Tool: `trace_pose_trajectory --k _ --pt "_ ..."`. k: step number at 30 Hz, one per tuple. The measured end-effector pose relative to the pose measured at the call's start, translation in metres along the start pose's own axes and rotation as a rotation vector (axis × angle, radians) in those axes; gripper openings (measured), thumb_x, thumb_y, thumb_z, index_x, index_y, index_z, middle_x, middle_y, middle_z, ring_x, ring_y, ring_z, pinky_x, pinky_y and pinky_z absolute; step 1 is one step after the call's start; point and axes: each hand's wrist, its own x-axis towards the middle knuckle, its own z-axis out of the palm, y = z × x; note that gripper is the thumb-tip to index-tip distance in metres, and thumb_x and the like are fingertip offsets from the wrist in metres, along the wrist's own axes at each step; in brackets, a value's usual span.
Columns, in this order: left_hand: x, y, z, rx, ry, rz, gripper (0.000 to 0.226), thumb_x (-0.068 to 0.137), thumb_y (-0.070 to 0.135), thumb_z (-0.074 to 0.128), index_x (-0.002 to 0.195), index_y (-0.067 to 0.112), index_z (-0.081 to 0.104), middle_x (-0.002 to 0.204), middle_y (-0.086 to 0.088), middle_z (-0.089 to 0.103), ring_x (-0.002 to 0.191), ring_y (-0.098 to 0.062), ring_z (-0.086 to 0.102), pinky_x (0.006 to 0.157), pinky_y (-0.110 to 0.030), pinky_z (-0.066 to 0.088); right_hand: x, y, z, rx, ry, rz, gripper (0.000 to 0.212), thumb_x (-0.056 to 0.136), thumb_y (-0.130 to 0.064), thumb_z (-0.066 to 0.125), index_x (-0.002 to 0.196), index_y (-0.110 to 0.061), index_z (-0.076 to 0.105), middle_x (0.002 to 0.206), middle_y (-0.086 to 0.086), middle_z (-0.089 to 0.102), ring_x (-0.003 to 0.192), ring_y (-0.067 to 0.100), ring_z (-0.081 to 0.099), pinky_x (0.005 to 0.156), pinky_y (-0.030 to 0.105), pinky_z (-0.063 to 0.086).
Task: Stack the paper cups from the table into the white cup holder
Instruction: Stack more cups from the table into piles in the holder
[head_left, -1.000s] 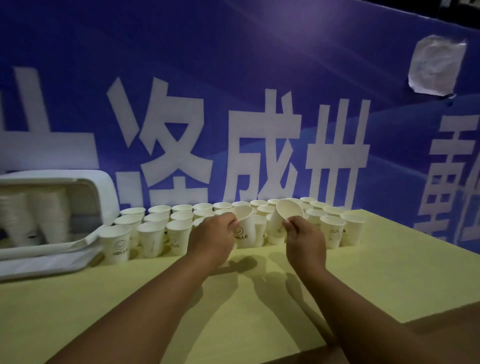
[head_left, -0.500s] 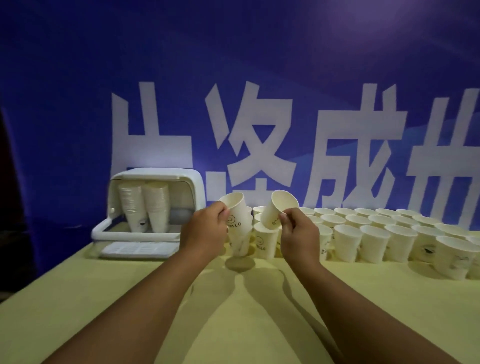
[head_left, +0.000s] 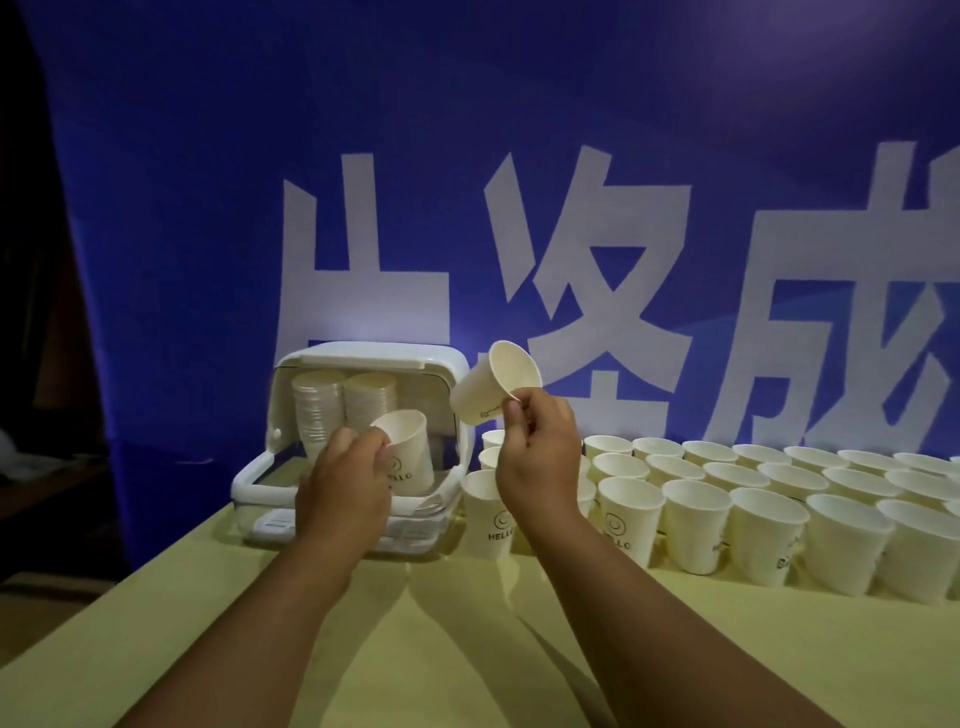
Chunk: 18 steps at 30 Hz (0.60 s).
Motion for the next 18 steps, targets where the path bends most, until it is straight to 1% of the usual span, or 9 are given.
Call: trace_pose_trajectory --k 2,4,7,9,11,13,15,18 --pt "0.0 -0.003 0.004 0.07 -0.068 -0.007 0.013 0.106 0.039 0.043 0.109 0.033 0.055 0.11 0.008 0.048 0.099 -0.019 0.053 0.084 -0.04 0.054 0.001 -0.004 0.017 -0.015 -0.041 0.002 0.013 0.103 -0.028 0.051 0.109 -0.023 0.062 0.1 -0.005 0.052 0.091 0.011 0.053 0.076 0.023 0.044" --pt "0.0 -0.003 0.004 0.072 -0.111 -0.004 0.013 0.106 0.037 0.046 0.11 0.033 0.058 0.111 0.009 0.049 0.103 -0.018 0.052 0.092 -0.042 0.053 0.0 -0.007 0.031 -0.071 -0.085 -0.016 0.015 0.103 -0.03 0.051 0.112 -0.024 0.062 0.102 -0.006 0.051 0.092 0.01 0.052 0.075 0.022 0.043" --pt "-0.001 -0.005 0.004 0.061 -0.178 0.026 0.01 0.106 0.035 0.046 0.103 0.036 0.056 0.109 0.01 0.051 0.103 -0.016 0.051 0.097 -0.044 0.05 -0.004 -0.006 0.042 -0.175 -0.161 -0.052 0.017 0.103 -0.032 0.049 0.113 -0.024 0.061 0.103 -0.008 0.049 0.093 0.009 0.05 0.072 0.018 0.039" --pt "0.0 -0.007 0.002 0.039 -0.2 0.045 0.012 0.106 0.035 0.045 0.098 0.035 0.054 0.104 0.011 0.054 0.099 -0.014 0.053 0.099 -0.044 0.048 -0.006 -0.002 0.045 -0.249 -0.198 -0.049 0.02 0.103 -0.034 0.049 0.116 -0.024 0.06 0.104 -0.01 0.048 0.095 0.009 0.05 0.077 0.021 0.038" --pt "-0.001 -0.009 0.0 0.009 -0.217 0.045 0.013 0.105 0.036 0.045 0.099 0.035 0.055 0.101 0.012 0.057 0.098 -0.013 0.052 0.104 -0.045 0.043 -0.008 0.002 0.046 -0.281 -0.234 -0.057 0.02 0.103 -0.033 0.049 0.116 -0.024 0.061 0.105 -0.008 0.051 0.096 0.011 0.051 0.079 0.024 0.041" --pt "-0.002 -0.009 -0.001 -0.054 -0.205 -0.005 0.007 0.105 0.035 0.047 0.104 0.034 0.055 0.104 0.012 0.061 0.101 -0.014 0.05 0.107 -0.046 0.04 -0.01 0.004 0.05 -0.307 -0.3 -0.076 0.02 0.103 -0.031 0.05 0.117 -0.023 0.061 0.108 -0.005 0.055 0.097 0.013 0.053 0.083 0.028 0.047" --pt "-0.002 -0.01 0.0 -0.138 -0.155 -0.056 0.006 0.104 0.033 0.051 0.108 0.037 0.051 0.108 0.012 0.063 0.105 -0.017 0.055 0.107 -0.05 0.044 -0.011 0.003 0.052 -0.348 -0.347 -0.105 0.02 0.102 -0.031 0.052 0.118 -0.023 0.061 0.111 -0.003 0.059 0.098 0.014 0.054 0.089 0.034 0.052" --pt "-0.001 -0.009 0.0 -0.299 -0.124 -0.108 0.022 0.1 0.026 0.059 0.111 0.04 0.045 0.112 0.011 0.062 0.108 -0.02 0.061 0.098 -0.051 0.054 -0.008 -0.001 0.048 -0.438 -0.355 -0.183 0.021 0.104 -0.033 0.047 0.118 -0.023 0.059 0.111 -0.001 0.058 0.101 0.018 0.053 0.091 0.041 0.049"
